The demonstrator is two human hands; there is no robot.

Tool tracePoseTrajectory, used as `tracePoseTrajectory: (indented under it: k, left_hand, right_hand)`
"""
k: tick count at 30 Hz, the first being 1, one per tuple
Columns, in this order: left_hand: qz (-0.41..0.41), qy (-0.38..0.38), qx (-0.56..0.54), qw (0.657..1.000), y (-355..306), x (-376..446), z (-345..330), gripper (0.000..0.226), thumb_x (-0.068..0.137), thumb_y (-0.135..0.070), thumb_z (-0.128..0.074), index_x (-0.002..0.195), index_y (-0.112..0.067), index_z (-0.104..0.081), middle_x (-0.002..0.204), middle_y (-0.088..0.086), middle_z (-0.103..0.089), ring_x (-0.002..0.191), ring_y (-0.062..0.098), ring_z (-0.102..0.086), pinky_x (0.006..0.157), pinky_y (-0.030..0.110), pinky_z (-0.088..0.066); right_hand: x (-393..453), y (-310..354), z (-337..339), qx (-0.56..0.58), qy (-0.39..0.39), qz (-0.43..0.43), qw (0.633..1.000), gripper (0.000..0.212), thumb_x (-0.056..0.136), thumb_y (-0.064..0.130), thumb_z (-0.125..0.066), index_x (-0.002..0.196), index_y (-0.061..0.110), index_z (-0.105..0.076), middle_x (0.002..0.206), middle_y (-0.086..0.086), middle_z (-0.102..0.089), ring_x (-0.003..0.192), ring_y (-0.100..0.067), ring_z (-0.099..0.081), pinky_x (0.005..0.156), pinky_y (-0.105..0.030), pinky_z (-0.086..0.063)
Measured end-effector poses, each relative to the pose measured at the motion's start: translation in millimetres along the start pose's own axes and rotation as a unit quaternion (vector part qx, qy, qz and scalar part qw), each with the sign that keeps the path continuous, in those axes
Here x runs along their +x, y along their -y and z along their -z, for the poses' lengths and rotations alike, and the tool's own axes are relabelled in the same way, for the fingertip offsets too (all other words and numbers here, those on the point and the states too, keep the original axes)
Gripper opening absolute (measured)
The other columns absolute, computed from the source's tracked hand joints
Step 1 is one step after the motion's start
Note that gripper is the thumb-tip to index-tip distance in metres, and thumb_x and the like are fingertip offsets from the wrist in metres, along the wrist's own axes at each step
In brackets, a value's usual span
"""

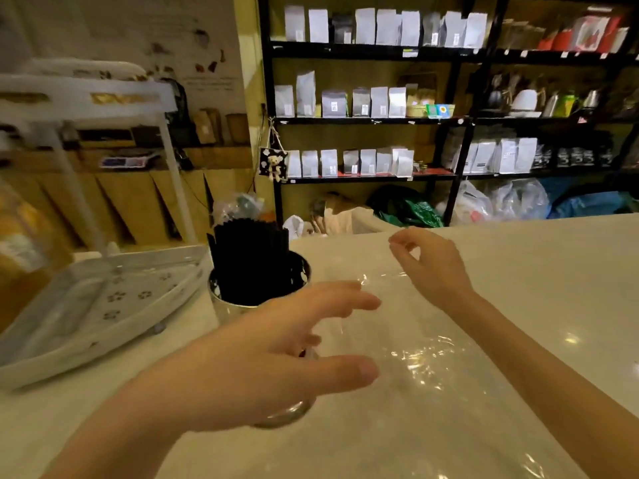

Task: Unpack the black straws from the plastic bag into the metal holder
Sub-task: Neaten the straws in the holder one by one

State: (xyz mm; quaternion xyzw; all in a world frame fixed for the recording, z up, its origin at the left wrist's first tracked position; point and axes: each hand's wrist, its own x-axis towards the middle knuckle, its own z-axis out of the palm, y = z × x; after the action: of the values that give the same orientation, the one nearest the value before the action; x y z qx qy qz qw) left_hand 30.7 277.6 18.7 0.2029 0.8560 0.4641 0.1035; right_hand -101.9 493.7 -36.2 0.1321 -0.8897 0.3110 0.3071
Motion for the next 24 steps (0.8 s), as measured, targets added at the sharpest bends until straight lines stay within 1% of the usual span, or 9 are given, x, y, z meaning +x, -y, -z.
tracePoseTrajectory:
  k: [2,4,7,9,11,13,16,19,24]
  left_hand:
    - [-0.095,-0.055,0.055,0.992,-9,-15,27,0.042,0.064,-0.058,-0.062,0.105,-0.052,-0.055,0.119,-0.029,-0.058,0.105,-0.011,-0.054,0.086,0.014,-0.049]
    - [-0.143,-0.118,0.033,0.982,-14,-31,49,0.041,0.065,-0.051,-0.062,0.105,-0.045,-0.059,0.104,-0.024,-0.067,0.097,-0.005,-0.062,0.078,0.008,-0.048]
    - [-0.166,-0.265,0.010,0.950,-2,-31,71,0.037,0.064,-0.043,-0.071,0.100,-0.035,-0.065,0.100,-0.018,-0.069,0.094,0.002,-0.065,0.080,0.014,-0.051]
    - [-0.129,-0.312,0.023,0.941,10,-21,79,0.054,0.055,-0.045,-0.066,0.107,-0.037,-0.059,0.105,-0.019,-0.066,0.098,0.003,-0.062,0.080,0.019,-0.054]
    - [-0.054,-0.284,0.023,0.957,25,-11,85,0.077,0.049,-0.050,-0.066,0.122,-0.036,-0.047,0.116,-0.027,-0.054,0.108,0.001,-0.054,0.086,0.020,-0.047]
    - [0.022,-0.206,0.003,0.978,40,-1,88,0.090,0.050,-0.052,-0.068,0.132,-0.035,-0.036,0.123,-0.026,-0.046,0.120,0.002,-0.044,0.097,0.028,-0.040]
    - [0.038,-0.129,-0.030,0.990,58,12,86,0.072,0.062,-0.047,-0.072,0.127,-0.039,-0.042,0.130,-0.022,-0.048,0.125,0.001,-0.041,0.104,0.036,-0.037]
    - [0.026,-0.121,-0.068,0.990,63,18,84,0.048,0.059,-0.048,-0.074,0.103,-0.048,-0.055,0.114,-0.026,-0.060,0.108,-0.005,-0.054,0.078,0.012,-0.047]
    - [0.015,-0.136,-0.091,0.986,65,23,85,0.040,0.058,-0.037,-0.076,0.096,-0.040,-0.065,0.104,-0.014,-0.070,0.099,0.004,-0.063,0.082,0.024,-0.051]
  right_hand:
    - [5,35,-2,0.078,0.013,0.039,0.996,0.012,0.089,0.017,-0.058,0.094,0.015,-0.068,0.083,0.002,-0.068,0.074,-0.001,-0.058,0.063,-0.014,-0.042]
    - [10,64,-5,0.190,0.072,0.051,0.978,0.011,0.089,0.020,-0.058,0.094,0.021,-0.068,0.084,0.008,-0.068,0.077,0.003,-0.060,0.067,-0.008,-0.044]
    - [19,92,-9,0.309,0.188,0.031,0.932,0.022,0.086,0.033,-0.059,0.106,0.027,-0.065,0.094,0.013,-0.069,0.090,0.000,-0.064,0.078,-0.012,-0.050]
    - [25,101,-14,0.334,0.264,0.024,0.904,0.032,0.079,0.043,-0.062,0.111,0.034,-0.062,0.099,0.020,-0.068,0.094,0.008,-0.062,0.074,-0.005,-0.048]
    - [27,106,-17,0.342,0.320,0.031,0.883,0.027,0.074,0.039,-0.068,0.101,0.042,-0.063,0.092,0.024,-0.070,0.090,0.011,-0.063,0.065,-0.001,-0.046]
    - [27,109,-20,0.353,0.328,0.050,0.875,0.026,0.075,0.021,-0.073,0.084,0.045,-0.066,0.078,0.026,-0.072,0.080,0.009,-0.066,0.060,-0.002,-0.046]
    - [27,109,-24,0.369,0.308,0.051,0.875,0.031,0.075,0.011,-0.073,0.079,0.042,-0.068,0.071,0.023,-0.073,0.075,0.005,-0.068,0.058,-0.004,-0.048]
    - [27,106,-24,0.393,0.286,0.048,0.873,0.032,0.077,0.009,-0.070,0.076,0.041,-0.069,0.069,0.022,-0.073,0.074,0.006,-0.068,0.057,-0.003,-0.047]
    - [24,111,-20,0.368,0.266,0.074,0.888,0.029,0.076,0.016,-0.071,0.080,0.045,-0.069,0.072,0.028,-0.071,0.081,0.008,-0.065,0.064,-0.003,-0.047]
